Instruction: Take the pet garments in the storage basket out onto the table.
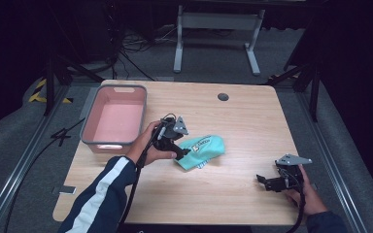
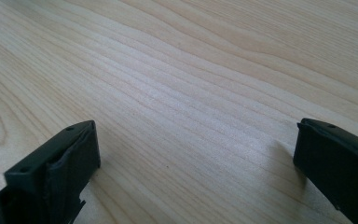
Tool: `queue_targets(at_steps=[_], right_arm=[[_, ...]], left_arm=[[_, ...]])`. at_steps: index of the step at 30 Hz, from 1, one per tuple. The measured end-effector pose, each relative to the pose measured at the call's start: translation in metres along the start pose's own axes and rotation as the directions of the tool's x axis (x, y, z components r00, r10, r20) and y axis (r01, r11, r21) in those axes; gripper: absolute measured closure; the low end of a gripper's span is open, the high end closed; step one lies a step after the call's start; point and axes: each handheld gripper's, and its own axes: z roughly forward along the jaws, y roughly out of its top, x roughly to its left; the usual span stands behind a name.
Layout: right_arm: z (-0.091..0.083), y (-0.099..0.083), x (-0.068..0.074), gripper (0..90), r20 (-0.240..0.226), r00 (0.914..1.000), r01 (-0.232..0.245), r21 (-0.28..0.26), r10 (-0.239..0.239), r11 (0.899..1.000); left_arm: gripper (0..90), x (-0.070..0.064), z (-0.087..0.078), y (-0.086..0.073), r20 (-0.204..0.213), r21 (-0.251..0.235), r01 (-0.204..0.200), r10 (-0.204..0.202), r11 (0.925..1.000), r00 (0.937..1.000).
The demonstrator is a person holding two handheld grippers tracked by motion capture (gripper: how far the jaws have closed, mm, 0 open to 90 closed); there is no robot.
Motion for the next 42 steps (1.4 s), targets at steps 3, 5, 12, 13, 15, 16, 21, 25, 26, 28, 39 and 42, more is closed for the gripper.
queue_targets(at_steps=[3, 5, 12, 13, 15, 16, 21, 25, 26, 28, 39, 42], right_arm=[[0.000, 0.000, 0.000, 0.7, 0.000, 1.0000, 0.000, 0.000, 0.000, 1.000], [0.000, 0.000, 0.000, 0.7, 0.000, 1.0000, 0.000, 0.000, 0.000, 1.000], [0.000, 0.000, 0.000, 0.7, 0.000, 1.0000, 0.000, 0.000, 0.000, 1.000], [0.000, 0.000, 0.000, 0.7, 0.000, 1.0000, 0.000, 0.000, 0.000, 1.000], [0.000, 0.000, 0.000, 0.7, 0.000, 1.0000, 0.000, 0.000, 0.000, 1.000], [0.000, 0.000, 0.000, 0.7, 0.000, 1.0000, 0.000, 0.000, 0.000, 1.000], [0.000, 0.000, 0.000, 0.7, 0.000, 1.0000, 0.000, 0.000, 0.000, 1.000], [0.000, 0.000, 0.000, 0.7, 0.000, 1.0000, 0.000, 0.000, 0.000, 1.000], [0.000, 0.000, 0.000, 0.7, 0.001, 1.0000, 0.002, -0.001, -0.002, 1.000], [0.000, 0.000, 0.000, 0.7, 0.000, 1.0000, 0.000, 0.000, 0.000, 1.000], [0.000, 0.000, 0.000, 0.7, 0.000, 1.0000, 0.000, 0.000, 0.000, 1.000], [0.000, 0.000, 0.000, 0.7, 0.000, 1.0000, 0.000, 0.000, 0.000, 1.000]], left_arm=[[24.7, -0.002, -0.005, -0.003, -0.004, 0.005, -0.011, 0.011, 0.9999, 0.9999], [24.4, -0.004, -0.009, -0.007, -0.006, 0.010, -0.026, 0.026, 0.9996, 0.9996], [23.8, -0.007, -0.018, -0.021, -0.007, 0.018, -0.034, 0.035, 0.9992, 0.9994], [23.8, -0.008, -0.020, -0.024, -0.006, 0.023, -0.038, 0.038, 0.9990, 0.9993], [23.7, -0.009, -0.022, -0.027, -0.004, 0.025, -0.048, 0.048, 0.9985, 0.9988], [23.7, -0.012, -0.024, -0.031, -0.007, 0.031, -0.058, 0.059, 0.9978, 0.9983], [23.7, -0.017, -0.028, -0.044, -0.015, 0.053, -0.057, 0.058, 0.9970, 0.9982], [23.8, -0.019, -0.030, -0.057, -0.022, 0.070, -0.053, 0.055, 0.9962, 0.9983], [23.8, -0.019, -0.031, -0.060, -0.021, 0.071, -0.050, 0.052, 0.9963, 0.9984], [23.7, -0.019, -0.031, -0.067, -0.035, 0.096, -0.051, 0.055, 0.9940, 0.9979], [23.3, -0.020, -0.041, -0.106, -0.063, 0.118, -0.047, 0.054, 0.9920, 0.9965], [23.0, -0.021, -0.041, -0.116, -0.071, 0.126, -0.041, 0.051, 0.9912, 0.9962]])
